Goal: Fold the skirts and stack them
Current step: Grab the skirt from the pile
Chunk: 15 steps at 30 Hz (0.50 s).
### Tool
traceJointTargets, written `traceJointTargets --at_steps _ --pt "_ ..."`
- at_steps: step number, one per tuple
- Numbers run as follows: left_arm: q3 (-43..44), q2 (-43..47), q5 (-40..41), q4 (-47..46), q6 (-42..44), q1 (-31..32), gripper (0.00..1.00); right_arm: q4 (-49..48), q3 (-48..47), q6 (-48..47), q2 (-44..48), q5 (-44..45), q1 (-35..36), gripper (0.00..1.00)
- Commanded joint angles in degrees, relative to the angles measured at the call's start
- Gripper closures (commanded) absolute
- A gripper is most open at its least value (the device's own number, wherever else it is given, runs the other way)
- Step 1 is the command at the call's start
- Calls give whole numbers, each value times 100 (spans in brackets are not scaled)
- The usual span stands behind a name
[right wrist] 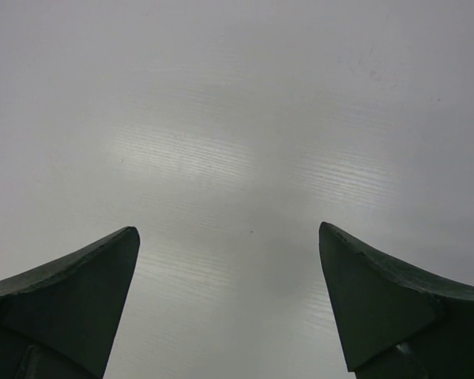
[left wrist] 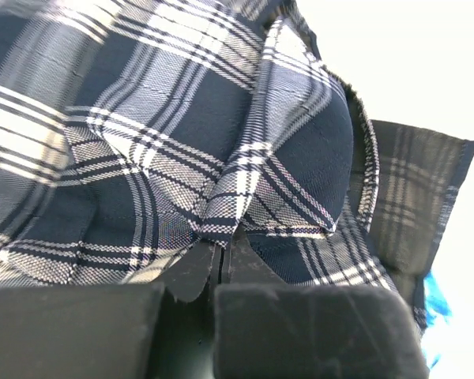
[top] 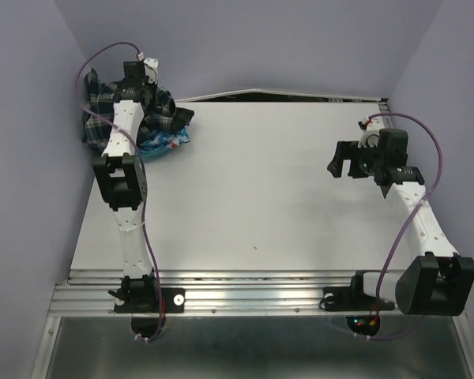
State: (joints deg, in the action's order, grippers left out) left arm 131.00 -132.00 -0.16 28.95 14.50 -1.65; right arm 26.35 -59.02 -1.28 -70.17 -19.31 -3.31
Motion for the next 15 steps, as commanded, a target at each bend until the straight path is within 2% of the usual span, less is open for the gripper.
traceJointTargets --at_steps 1,9,15 --pt "566 1123 -227 -153 -149 -46 100 -227 -48 22 276 -3 15 0" --pt "611 2537 -1108 -460 -237 139 100 -227 -92 84 320 -20 15 0" --pt "576 3171 -1320 -697 -264 937 100 -218 -188 110 320 15 15 0"
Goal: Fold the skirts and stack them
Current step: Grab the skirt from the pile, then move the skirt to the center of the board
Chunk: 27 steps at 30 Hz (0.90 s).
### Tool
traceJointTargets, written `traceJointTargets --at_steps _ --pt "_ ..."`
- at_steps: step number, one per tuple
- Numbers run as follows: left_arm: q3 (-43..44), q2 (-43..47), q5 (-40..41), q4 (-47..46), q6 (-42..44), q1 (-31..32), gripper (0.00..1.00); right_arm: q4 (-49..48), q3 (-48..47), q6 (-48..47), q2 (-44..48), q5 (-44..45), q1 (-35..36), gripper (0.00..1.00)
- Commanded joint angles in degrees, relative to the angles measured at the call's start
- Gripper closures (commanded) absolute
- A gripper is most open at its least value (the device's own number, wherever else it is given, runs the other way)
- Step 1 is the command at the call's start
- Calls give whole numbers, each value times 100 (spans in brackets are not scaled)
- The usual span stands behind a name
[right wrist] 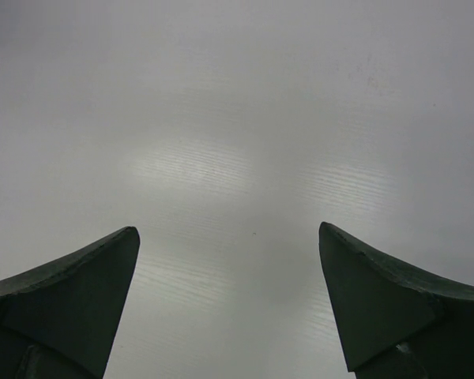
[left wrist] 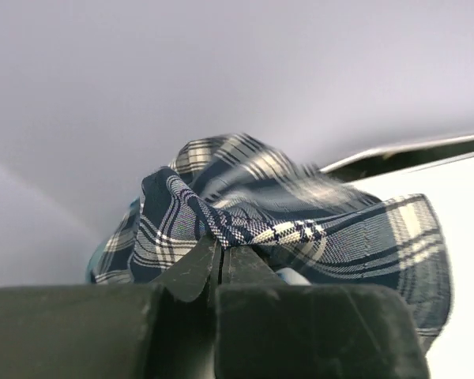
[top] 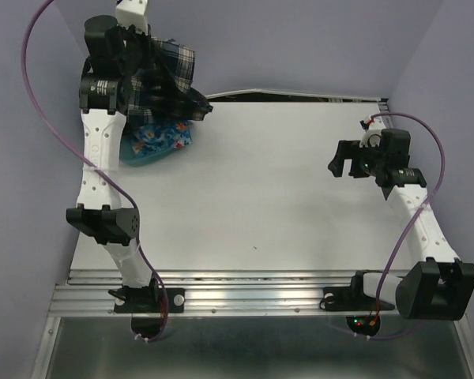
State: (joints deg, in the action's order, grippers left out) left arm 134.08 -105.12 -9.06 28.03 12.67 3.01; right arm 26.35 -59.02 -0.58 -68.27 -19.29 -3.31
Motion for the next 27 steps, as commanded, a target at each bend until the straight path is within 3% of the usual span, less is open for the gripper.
traceJointTargets --at_steps 1,5,12,19,23,27 --pt "259 640 -430 -641 -106 569 100 -218 -232 40 138 -5 15 0" --pt "206 1002 -562 -957 -343 1035 100 -183 -346 40 217 -84 15 0" --pt "154 1345 -904 -1195 -642 1869 100 -156 -425 -241 551 -962 15 0" --pt "-566 1538 -1774 -1335 -1152 2607 100 142 -881 -504 596 -699 15 0" --pt "-848 1346 -1117 -1300 -1222 3153 100 449 -1295 -750 517 -910 15 0" --pt "-1015 828 -686 -1098 -1486 3443 100 608 -1524 -952 473 -454 15 0"
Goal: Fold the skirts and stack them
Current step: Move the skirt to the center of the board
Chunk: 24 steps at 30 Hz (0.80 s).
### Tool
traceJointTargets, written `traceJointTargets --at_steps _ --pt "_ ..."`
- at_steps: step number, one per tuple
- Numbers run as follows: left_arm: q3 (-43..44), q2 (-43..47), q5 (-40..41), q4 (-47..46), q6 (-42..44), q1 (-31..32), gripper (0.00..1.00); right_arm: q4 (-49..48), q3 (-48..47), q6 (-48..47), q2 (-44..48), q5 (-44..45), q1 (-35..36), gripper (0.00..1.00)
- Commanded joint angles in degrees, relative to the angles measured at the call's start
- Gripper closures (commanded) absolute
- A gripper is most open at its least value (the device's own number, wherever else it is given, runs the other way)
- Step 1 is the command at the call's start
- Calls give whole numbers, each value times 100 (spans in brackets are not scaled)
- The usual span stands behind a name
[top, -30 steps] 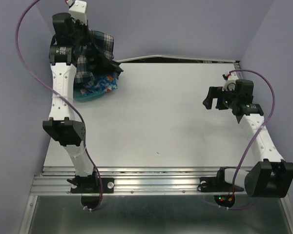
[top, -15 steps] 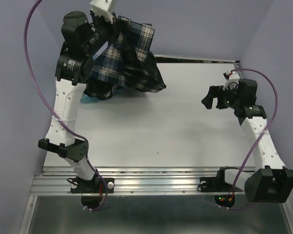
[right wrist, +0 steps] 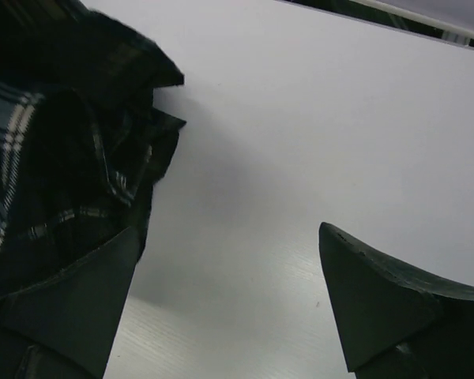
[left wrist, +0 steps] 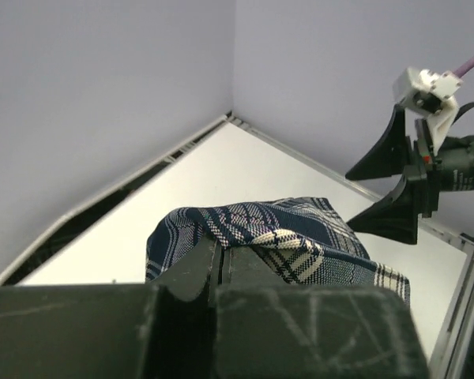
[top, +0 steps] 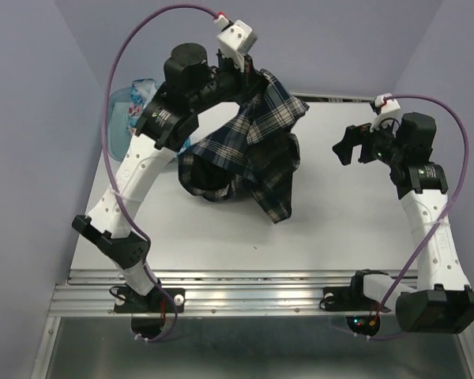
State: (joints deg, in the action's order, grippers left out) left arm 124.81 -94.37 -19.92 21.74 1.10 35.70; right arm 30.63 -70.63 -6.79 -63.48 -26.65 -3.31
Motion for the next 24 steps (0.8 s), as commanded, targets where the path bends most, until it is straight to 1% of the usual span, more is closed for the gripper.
traceJointTargets --at_steps 1,3,7,9,10,12,13,15,17,19,21,22,24 --pt "-167 -501 454 -451 -374 261 100 189 -372 -358 -6 519 15 0" --pt "-220 -775 515 -442 -514 332 100 197 -373 -402 11 705 -37 0" --pt "-89 -1740 489 -521 -970 464 100 189 -329 -402 55 1223 -310 0" --pt "7 -2058 463 -714 -1120 464 100 197 -311 -376 82 1242 -582 0" --pt "199 -2407 498 -793 -1199 464 100 206 -302 -367 90 1216 -670 0" --pt "533 -2787 673 -917 -1218 464 100 285 -311 -428 99 1084 -907 0" --pt "918 -3198 752 -969 -1183 464 100 346 -346 -464 91 909 -908 0" --pt "1333 -3761 1024 -978 -1060 446 100 592 -407 -578 20 689 -908 0" --pt "1607 -4009 1218 -1136 -850 420 100 881 -451 -735 -50 145 -908 0" --pt "1712 -4203 1149 -1180 -718 315 61 1084 -408 -824 -199 -460 -908 0" --pt "1687 -4195 948 -1154 -577 209 25 1330 -338 -885 -296 -700 -908 0" --pt "1643 -4099 711 -1058 -550 78 2 1410 -311 -921 -383 -892 -908 0" --pt "1538 -3880 473 -926 -401 -63 1 1630 -223 -1000 -463 -1043 -908 0"
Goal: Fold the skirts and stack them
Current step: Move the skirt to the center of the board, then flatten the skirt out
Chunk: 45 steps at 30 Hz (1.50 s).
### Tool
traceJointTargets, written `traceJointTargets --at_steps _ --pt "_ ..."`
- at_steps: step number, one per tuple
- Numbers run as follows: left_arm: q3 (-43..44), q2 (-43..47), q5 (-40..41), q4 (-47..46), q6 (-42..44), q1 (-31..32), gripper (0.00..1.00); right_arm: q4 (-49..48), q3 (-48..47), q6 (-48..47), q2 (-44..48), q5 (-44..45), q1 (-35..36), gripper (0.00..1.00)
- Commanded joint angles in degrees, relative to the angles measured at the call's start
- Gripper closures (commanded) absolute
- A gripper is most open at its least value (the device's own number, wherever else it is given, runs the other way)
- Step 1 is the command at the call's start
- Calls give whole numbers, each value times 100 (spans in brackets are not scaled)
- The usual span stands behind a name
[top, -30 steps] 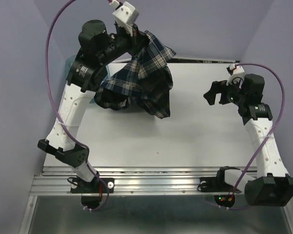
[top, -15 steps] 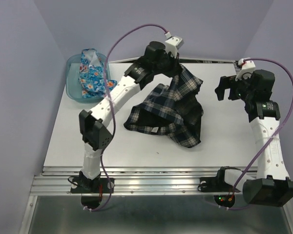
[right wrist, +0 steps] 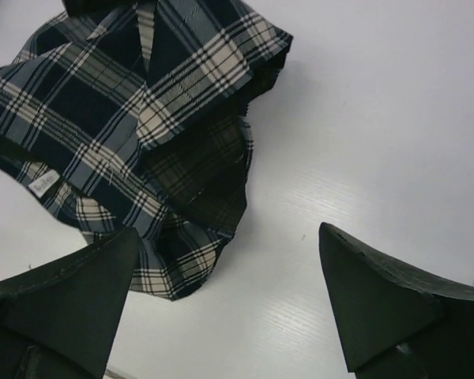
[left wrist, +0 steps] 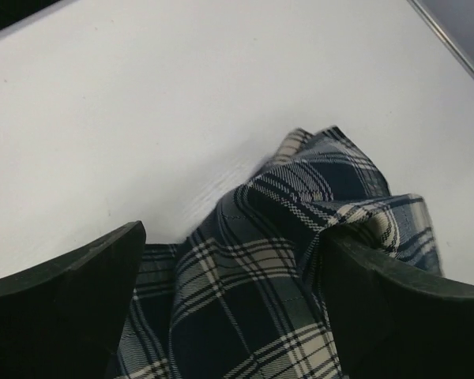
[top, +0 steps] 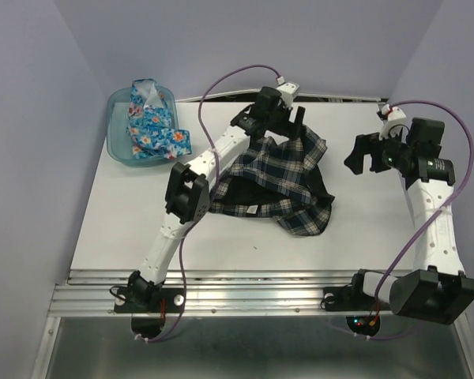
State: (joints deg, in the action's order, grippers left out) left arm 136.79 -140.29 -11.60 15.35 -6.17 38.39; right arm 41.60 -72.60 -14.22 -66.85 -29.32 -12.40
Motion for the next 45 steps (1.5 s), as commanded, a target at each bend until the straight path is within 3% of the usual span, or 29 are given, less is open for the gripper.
traceJointTargets --at_steps 1,6,14,22,31,40,45 --pt "157 1009 -500 -113 397 -463 1 559 17 -283 -153 -873 1 0" --pt "-783 2214 -773 617 1082 -815 1 577 246 -310 -135 -961 352 0" --pt "-3560 4315 -1986 1479 2023 -1544 1 208 650 76 -311 -189 1643 0" --pt "-5643 5801 -1627 1698 2585 -2247 1 23 562 279 -864 400 2470 0" --pt "-7068 6434 -1609 1796 3157 -2661 2 -319 879 288 -1190 743 3156 3" --pt "-7412 6242 -1951 1576 3175 -2688 4 -469 703 209 -1761 1269 3473 22" --pt "-7492 6092 -2066 1488 3254 -2688 6 -373 922 340 -1621 1587 3526 24"
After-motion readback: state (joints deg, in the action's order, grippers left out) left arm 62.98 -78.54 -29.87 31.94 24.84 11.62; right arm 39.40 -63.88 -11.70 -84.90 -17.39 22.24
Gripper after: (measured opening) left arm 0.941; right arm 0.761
